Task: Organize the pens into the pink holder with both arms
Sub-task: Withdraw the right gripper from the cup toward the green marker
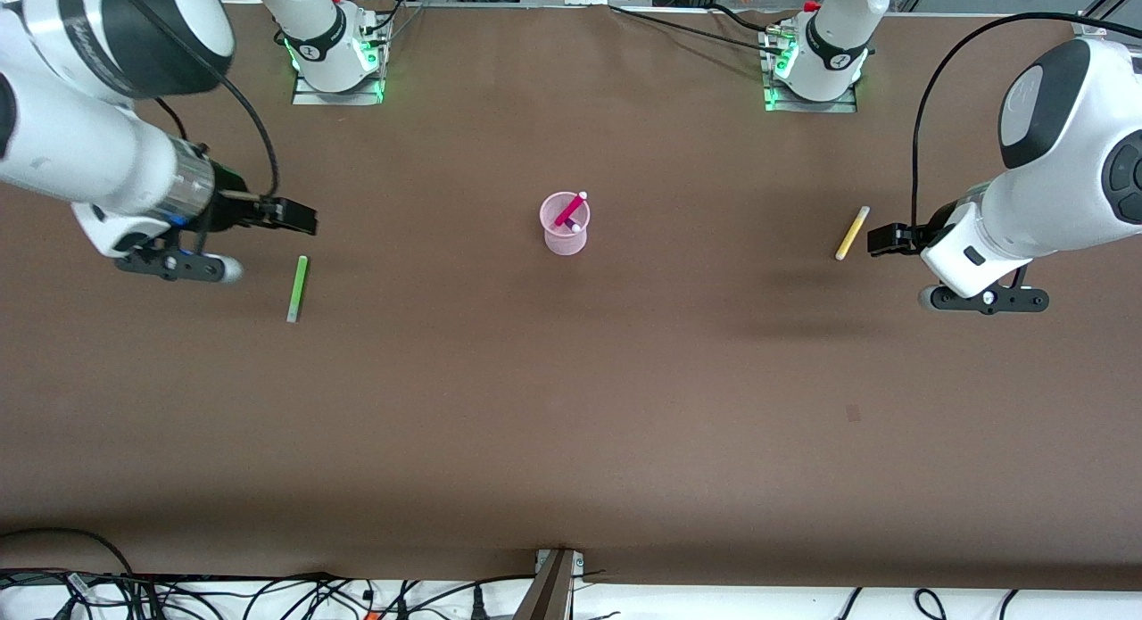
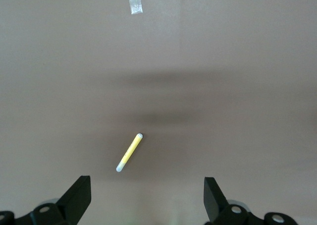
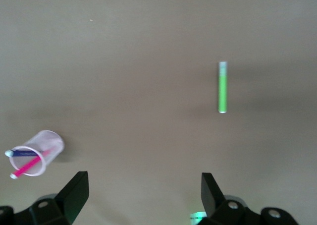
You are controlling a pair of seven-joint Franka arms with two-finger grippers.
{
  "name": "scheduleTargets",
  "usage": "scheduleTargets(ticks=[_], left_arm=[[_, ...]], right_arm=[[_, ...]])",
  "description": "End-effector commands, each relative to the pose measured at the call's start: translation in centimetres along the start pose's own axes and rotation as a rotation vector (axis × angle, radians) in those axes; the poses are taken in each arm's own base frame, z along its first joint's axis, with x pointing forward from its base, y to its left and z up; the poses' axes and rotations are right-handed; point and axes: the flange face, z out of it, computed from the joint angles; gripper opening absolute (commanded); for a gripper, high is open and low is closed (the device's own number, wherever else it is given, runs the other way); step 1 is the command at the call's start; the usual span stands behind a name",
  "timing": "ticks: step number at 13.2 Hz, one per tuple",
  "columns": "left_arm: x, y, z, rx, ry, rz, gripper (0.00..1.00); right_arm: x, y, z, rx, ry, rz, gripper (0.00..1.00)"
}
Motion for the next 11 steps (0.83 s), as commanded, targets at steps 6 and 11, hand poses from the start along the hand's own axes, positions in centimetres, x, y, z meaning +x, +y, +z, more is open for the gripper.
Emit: scheduleTargets(ticks=[6,11], left_arm=[[-0.2,0.4,-0.2,-0.024,-0.004,-0.005,1.0],[-0.2,0.4,-0.2,-0.024,-0.004,-0.005,1.0]], right_arm=[[-2.0,2.0,-2.4,0.006,0.052,-0.031,1.0],[-1.5,3.6,-2.0,0.015,0.042,0.001,1.0]])
